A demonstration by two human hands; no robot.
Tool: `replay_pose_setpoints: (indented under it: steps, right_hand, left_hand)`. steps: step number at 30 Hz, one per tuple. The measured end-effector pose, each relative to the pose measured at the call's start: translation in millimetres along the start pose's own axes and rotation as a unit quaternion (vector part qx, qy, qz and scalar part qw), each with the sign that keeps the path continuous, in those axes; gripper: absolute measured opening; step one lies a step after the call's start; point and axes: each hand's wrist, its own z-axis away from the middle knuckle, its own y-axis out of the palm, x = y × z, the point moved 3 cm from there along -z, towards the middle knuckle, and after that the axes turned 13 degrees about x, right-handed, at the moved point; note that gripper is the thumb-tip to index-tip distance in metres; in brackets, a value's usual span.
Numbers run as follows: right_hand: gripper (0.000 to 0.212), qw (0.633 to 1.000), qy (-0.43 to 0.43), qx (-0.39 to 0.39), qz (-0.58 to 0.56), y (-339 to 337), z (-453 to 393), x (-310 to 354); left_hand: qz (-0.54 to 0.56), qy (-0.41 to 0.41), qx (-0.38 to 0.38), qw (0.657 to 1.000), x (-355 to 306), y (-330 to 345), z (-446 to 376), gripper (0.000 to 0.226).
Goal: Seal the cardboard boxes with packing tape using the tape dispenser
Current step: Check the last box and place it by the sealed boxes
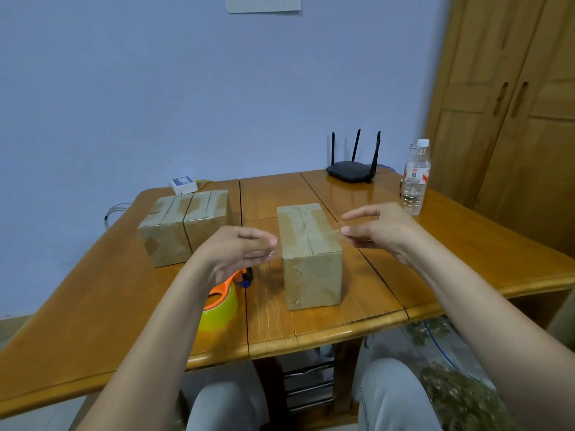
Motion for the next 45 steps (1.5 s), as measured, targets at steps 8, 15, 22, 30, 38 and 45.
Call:
replay_pose_setpoints:
  steps: [8,15,22,30,38,45]
  right_hand:
    - [0.023,0.999,0.042,0.022,-0.002,1,-2,-3]
    - [0.022,0.997,0.069,0.04,0.006,0,-5,-4]
    - [0.025,0.995,0.084,0.055,0.007,0,-6,1]
    - [0.022,0.998,0.047,0.046,-0.011,0,-4,7]
    - [0.016,1.0,-0.002,0.001,0.013,7,-2,1]
    - [0.015,0.998,0.009,0.005,0.066,14,5,-6]
  left_hand:
    - [-0.038,-0.055,-0.04,0.997,4,0,-2,0.014]
    - [-0.008,-0.058,-0.035,0.998,6,1,-1,0.014]
    - [-0.008,-0.049,-0.04,0.998,5,-1,2,0.011]
    - [0.013,0.026,-0.062,0.998,-3,4,2,0.007]
    - [-0.026,0.075,-0.063,0.995,-1,10,2,0.018]
    - [-0.091,0.019,0.039,0.995,12,16,-3,0.026]
